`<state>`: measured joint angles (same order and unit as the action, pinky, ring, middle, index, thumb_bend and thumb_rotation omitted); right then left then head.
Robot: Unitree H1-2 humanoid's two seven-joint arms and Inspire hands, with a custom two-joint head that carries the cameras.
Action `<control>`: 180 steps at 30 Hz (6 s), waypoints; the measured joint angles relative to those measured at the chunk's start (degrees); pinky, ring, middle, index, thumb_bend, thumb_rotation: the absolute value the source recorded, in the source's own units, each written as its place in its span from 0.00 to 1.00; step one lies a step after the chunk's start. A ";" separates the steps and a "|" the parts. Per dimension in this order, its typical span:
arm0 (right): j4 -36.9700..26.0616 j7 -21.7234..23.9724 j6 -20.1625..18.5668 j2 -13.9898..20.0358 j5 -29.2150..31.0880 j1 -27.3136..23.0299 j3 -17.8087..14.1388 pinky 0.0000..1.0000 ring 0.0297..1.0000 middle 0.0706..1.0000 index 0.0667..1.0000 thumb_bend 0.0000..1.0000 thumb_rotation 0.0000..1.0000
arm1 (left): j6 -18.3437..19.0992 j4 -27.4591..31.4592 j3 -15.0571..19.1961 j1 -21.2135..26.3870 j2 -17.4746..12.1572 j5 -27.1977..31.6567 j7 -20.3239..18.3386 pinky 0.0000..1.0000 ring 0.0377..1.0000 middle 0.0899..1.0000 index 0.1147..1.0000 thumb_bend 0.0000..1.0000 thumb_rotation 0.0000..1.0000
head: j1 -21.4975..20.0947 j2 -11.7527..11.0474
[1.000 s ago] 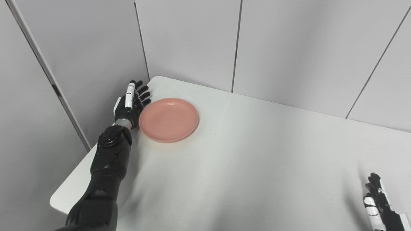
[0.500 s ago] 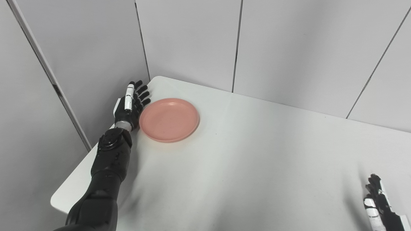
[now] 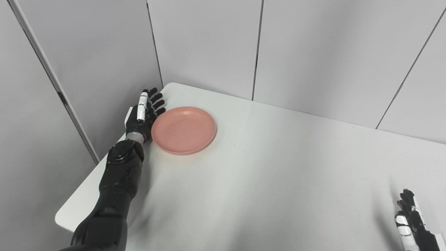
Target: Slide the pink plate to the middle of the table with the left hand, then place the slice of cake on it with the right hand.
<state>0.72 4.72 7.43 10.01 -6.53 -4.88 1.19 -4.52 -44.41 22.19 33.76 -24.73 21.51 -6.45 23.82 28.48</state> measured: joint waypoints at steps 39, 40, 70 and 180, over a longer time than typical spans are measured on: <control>-1.00 -2.23 -0.98 -1.74 -2.17 0.28 1.22 0.95 0.97 0.98 0.98 0.42 1.00 | 5.48 10.40 -8.72 -0.47 9.81 -1.65 -2.08 0.85 0.86 0.86 0.83 0.38 1.00 | -7.91 2.99; -0.94 -2.23 -0.97 -1.76 -2.18 0.20 1.36 0.95 0.97 0.98 0.98 0.42 1.00 | 5.86 10.99 -8.87 -0.60 10.24 -1.59 -2.08 0.85 0.86 0.86 0.83 0.38 1.00 | -8.61 3.25; -1.90 -4.25 -2.99 -3.68 -5.90 0.21 2.72 0.92 0.95 0.96 0.97 0.41 1.00 | 11.10 18.53 -17.80 -2.35 18.01 -4.99 -4.64 0.89 0.89 0.88 0.86 0.36 1.00 | -18.63 7.91; -15.51 12.37 -32.99 24.10 -33.87 -5.97 -9.94 0.74 0.86 0.92 0.94 1.00 0.58 | -13.02 -20.49 -16.19 9.68 7.57 0.18 -34.18 0.84 0.85 0.86 0.84 0.51 0.98 | -74.79 8.53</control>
<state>-14.79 17.08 -25.55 34.11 -40.40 -10.86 -8.75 -17.54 -64.90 6.00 43.44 -17.16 21.69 -40.63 -50.98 37.00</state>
